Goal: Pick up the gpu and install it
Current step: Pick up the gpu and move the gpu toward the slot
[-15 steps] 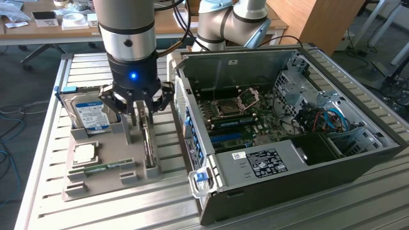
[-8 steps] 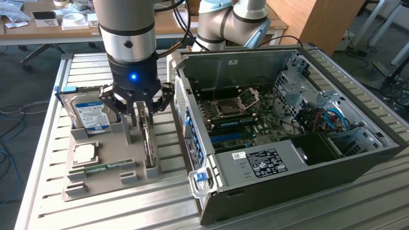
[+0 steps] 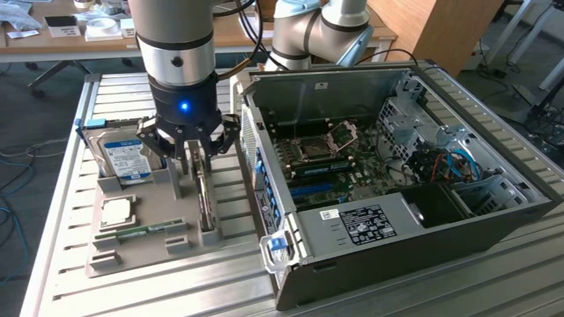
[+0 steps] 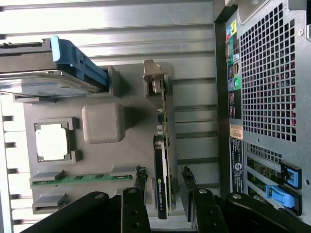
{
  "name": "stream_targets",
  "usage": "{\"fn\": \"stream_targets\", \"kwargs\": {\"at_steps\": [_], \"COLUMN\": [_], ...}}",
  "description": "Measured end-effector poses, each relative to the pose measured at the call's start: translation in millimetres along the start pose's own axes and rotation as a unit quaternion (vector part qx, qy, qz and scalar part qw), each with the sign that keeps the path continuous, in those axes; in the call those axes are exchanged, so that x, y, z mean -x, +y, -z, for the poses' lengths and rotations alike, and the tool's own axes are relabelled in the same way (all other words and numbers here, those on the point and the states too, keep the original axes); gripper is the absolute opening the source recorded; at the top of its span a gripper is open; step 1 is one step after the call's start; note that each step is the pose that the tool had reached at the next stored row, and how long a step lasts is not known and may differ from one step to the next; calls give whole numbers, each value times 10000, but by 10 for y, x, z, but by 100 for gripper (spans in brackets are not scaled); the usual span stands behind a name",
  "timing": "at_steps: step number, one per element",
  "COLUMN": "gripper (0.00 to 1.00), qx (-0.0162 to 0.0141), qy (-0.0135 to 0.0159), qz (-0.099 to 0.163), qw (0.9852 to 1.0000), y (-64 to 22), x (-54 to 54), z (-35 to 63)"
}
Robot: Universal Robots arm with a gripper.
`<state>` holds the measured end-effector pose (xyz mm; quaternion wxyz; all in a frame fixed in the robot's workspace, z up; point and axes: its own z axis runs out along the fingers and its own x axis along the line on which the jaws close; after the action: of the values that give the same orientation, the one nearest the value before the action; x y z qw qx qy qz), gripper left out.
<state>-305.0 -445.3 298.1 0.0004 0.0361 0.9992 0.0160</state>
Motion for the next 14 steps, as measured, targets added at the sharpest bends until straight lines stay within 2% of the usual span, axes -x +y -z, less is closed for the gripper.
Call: {"fn": "stream_targets", "kwargs": {"at_steps": [14], "gripper": [42], "qx": [0], "qy": [0], "qz": [0], "qw": [10000], "y": [-1], "x": [0], "z": [-34]}}
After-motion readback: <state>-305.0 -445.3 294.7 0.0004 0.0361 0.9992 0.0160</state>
